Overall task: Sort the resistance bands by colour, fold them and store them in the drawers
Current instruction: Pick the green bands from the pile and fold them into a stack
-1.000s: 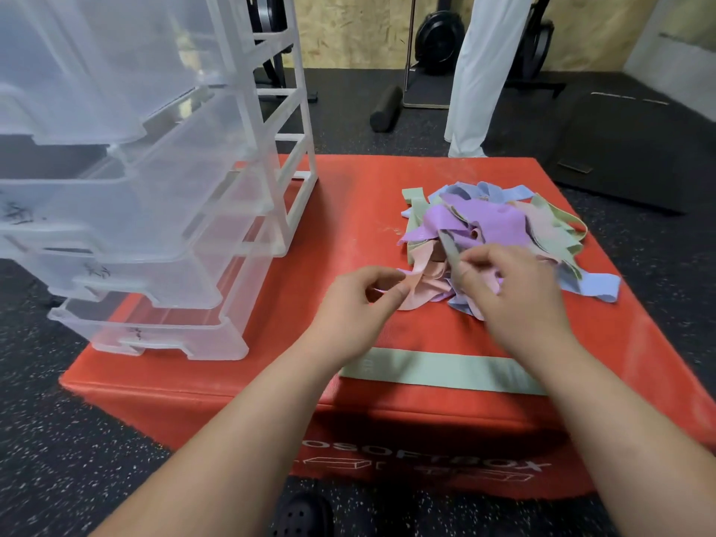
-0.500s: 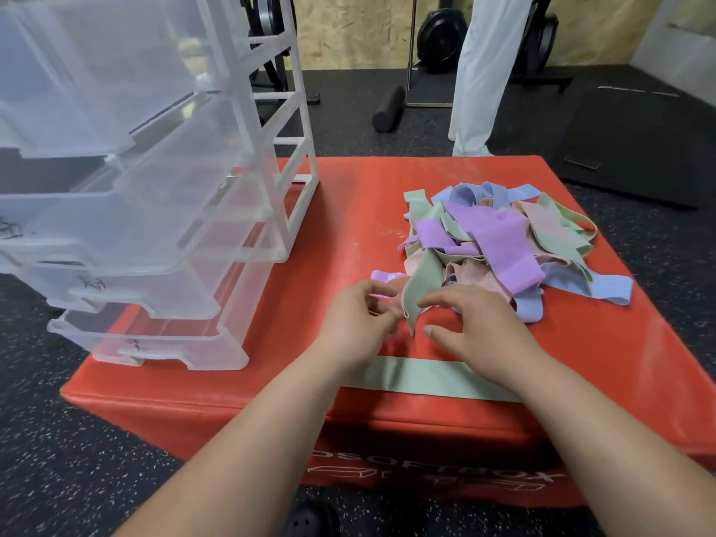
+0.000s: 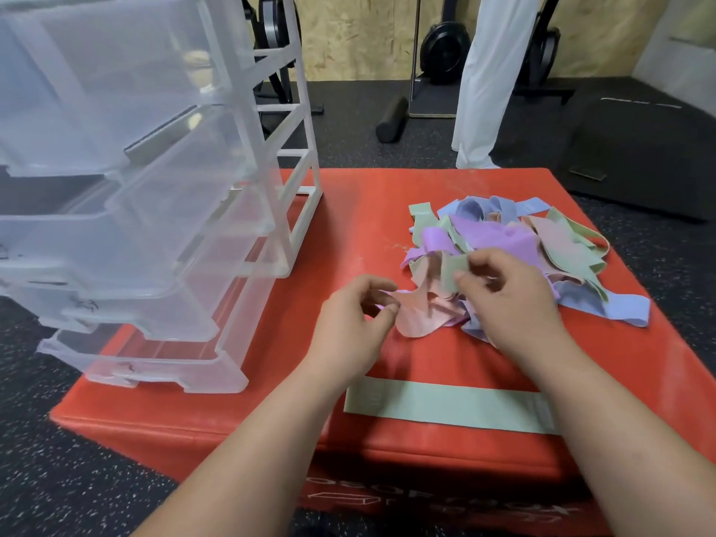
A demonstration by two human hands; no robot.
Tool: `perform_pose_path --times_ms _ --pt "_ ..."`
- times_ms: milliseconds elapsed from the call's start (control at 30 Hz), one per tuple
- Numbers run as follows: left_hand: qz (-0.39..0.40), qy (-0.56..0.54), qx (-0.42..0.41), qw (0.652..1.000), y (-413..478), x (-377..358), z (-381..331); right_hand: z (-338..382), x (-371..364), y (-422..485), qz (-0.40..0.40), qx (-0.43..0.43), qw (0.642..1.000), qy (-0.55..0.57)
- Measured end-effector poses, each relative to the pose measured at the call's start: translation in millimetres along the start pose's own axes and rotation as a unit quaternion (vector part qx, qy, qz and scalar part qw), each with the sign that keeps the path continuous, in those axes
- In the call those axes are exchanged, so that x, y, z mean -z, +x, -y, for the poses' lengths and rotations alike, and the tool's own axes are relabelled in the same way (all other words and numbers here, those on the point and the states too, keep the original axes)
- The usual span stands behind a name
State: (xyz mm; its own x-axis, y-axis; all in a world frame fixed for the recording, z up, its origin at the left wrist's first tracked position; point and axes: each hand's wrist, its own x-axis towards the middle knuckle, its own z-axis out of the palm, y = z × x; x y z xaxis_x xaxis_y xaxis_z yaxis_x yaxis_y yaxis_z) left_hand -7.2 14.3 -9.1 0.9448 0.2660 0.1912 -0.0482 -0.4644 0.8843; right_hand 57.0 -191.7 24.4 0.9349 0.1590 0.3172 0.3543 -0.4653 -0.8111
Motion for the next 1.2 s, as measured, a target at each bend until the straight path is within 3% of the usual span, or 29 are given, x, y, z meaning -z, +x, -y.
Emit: perform_pose_path --times_ms 167,367,567,800,933,1100,1200 --pt "-0.048 -0.026 -0.048 0.997 0.6 6.9 -10.9 13.8 33.8 6.4 -0.022 0.03 0.994 0.104" --pt "-0.054 -0.051 -0.083 0.994 -4.4 4.5 -24.6 11.8 50.5 4.2 -0.036 0.039 0.989 0.14" --pt "-0.01 -0.012 -0.13 0.991 -5.5 -10.4 -29.6 3.8 50.0 -4.9 0.035 0.05 0.995 0.082" --pt "0.099 0.026 -0.135 0.985 0.3 -28.4 -28.8 20.1 45.3 -13.7 0.082 0.065 0.99 0.097" --pt "0.092 0.026 -0.12 0.988 7.7 -27.4 -28.1 20.1 53.8 -14.5 0.053 0.09 0.991 0.082" --pt "0.112 0.171 -0.159 0.966 10.8 -25.1 -24.8 19.4 75.9 -22.9 -0.024 0.09 0.99 0.106" --pt "0.114 0.198 -0.161 0.96 8.7 -24.8 -26.7 15.5 93.9 -30.8 -0.072 0.072 0.987 0.122"
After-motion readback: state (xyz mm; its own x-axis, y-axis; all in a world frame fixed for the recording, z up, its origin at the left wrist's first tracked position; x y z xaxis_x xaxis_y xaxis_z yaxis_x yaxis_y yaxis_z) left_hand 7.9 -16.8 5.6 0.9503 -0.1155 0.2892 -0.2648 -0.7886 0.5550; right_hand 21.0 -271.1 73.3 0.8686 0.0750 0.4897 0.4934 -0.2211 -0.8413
